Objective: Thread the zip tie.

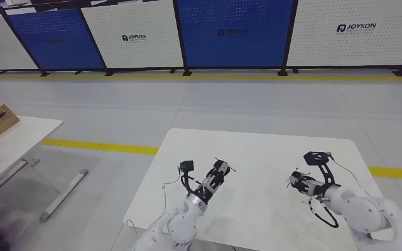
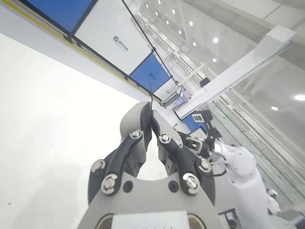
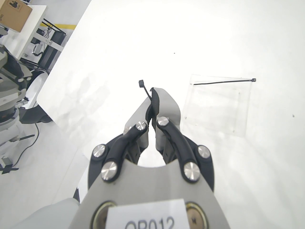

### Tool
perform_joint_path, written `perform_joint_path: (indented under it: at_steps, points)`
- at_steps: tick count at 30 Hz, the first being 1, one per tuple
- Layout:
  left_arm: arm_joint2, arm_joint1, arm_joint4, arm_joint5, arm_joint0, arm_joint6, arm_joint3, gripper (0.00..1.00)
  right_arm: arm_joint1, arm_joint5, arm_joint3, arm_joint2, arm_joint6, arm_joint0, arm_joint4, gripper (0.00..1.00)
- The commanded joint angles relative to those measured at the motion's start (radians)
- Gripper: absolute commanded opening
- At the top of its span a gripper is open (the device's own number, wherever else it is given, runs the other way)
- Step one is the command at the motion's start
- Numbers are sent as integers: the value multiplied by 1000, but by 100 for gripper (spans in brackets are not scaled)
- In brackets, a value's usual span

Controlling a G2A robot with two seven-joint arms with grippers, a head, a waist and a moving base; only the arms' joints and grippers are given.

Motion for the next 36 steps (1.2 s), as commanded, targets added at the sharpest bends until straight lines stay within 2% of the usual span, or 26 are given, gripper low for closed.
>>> perform_joint_path:
  at_steps: [1,4,13,15,20,23,26,31,32,34,36]
  points:
    - [6,-3,46,58,-1,44,-8,0,0,0,0,0,0,0,0,0]
    - [22,-9,113,97,-2,111,-9,0,0,0,0,0,0,0,0,0]
    - [22,-9,113,97,-2,111,-9,0,0,0,0,0,0,0,0,0]
    - [22,-9,113,97,-2,111,-9,0,-1,-30,-7,0,-26,-12,30,0]
    - [22,-9,113,97,-2,111,-9,0,-4,-167,-35,22,-151,-61,161,0]
    - [22,-9,113,97,-2,111,-9,0,-10,-231,-45,-7,-212,-74,210,0]
    - [22,-9,113,97,-2,111,-9,0,-17,-226,-16,-56,-186,-44,235,0]
    - [22,-9,113,97,-2,111,-9,0,-17,-226,-16,-56,-186,-44,235,0]
    - [21,-9,112,105,-1,99,-4,0,-17,-226,-16,-56,-186,-44,235,0]
    - [9,-6,113,154,-2,35,-4,0,-17,-226,-16,-56,-186,-44,235,0]
    - [-3,-5,71,201,0,-34,-20,0,-17,-226,-16,-56,-186,-44,235,0]
